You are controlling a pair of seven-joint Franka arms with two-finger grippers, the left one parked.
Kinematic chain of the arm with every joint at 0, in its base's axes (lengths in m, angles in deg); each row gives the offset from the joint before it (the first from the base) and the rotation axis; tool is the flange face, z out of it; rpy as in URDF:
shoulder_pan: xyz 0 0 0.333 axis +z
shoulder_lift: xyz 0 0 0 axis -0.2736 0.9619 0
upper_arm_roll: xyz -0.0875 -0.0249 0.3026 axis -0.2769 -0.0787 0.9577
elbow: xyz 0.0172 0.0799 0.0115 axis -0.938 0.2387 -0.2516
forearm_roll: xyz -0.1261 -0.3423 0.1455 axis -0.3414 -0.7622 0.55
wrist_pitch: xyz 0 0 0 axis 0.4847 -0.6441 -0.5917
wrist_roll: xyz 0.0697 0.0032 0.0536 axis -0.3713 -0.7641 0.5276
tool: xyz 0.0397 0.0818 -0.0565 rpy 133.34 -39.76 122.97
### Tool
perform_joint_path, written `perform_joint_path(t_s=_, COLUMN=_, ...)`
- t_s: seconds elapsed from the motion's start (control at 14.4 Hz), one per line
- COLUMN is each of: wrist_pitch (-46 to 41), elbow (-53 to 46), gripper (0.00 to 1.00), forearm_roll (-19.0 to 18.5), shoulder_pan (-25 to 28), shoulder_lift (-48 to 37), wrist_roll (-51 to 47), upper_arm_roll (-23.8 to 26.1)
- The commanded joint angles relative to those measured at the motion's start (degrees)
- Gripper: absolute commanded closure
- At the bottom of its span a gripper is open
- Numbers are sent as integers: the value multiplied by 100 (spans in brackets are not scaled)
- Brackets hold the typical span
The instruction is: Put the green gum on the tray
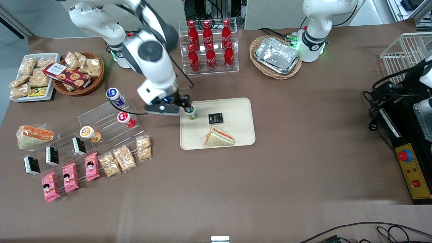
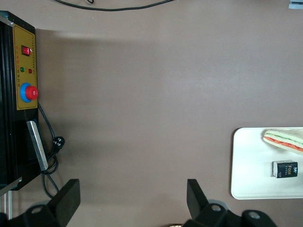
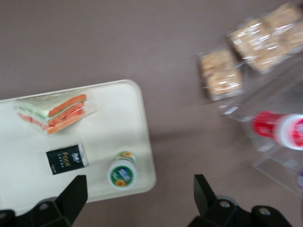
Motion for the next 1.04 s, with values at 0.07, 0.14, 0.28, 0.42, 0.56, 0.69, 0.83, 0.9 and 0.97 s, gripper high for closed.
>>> perform_joint_path(t_s=0.07, wrist_pitch=-2172, elbow=-1788, gripper=0, forearm_roll=-2, shoulder_pan=-960, shoulder_lift=-16, wrist_roll=1101, upper_arm_roll=14)
perform_joint_path(t_s=0.14, wrist_pitch=-2454, elbow=-1947, gripper=0, forearm_roll=-11, shoulder_pan=-1180, shoulder_lift=-103, wrist_roll=1531, upper_arm_roll=-3)
perform_joint_path(t_s=0.28, wrist_pitch=-2719, elbow=-2080, gripper=0, forearm_roll=-2, shoulder_pan=-1489, shoulder_lift=-279, wrist_roll=2409, upper_arm_roll=-370)
perform_joint_path(t_s=0.42, wrist_pitch=-2764, elbow=-2151, gripper=0, forearm_roll=68, shoulder_pan=-1673, shoulder_lift=-438, wrist_roll=3621, upper_arm_roll=-950)
perform_joint_path(t_s=0.56, wrist_pitch=-2764, elbow=-2220, gripper=0, forearm_roll=235, shoulder_pan=-1850, shoulder_lift=-464, wrist_roll=4529, upper_arm_roll=-1486)
perform_joint_path(t_s=0.69, wrist_pitch=-2764, elbow=-2247, gripper=0, forearm_roll=393, shoulder_pan=-1850, shoulder_lift=-464, wrist_roll=4655, upper_arm_roll=-2022)
perform_joint_path(t_s=0.83, wrist_pitch=-2721, elbow=-2247, gripper=0, forearm_roll=551, shoulder_pan=-1859, shoulder_lift=-491, wrist_roll=4725, upper_arm_roll=-2287)
perform_joint_path(t_s=0.9, wrist_pitch=-2720, elbow=-2247, gripper=0, forearm_roll=552, shoulder_pan=-1859, shoulder_lift=-500, wrist_roll=4813, upper_arm_roll=-2306)
perform_joint_path(t_s=0.97, wrist_pitch=-2720, elbow=-2247, gripper=0, forearm_roll=561, shoulder_pan=-1868, shoulder_lift=-517, wrist_roll=4849, upper_arm_roll=-2306)
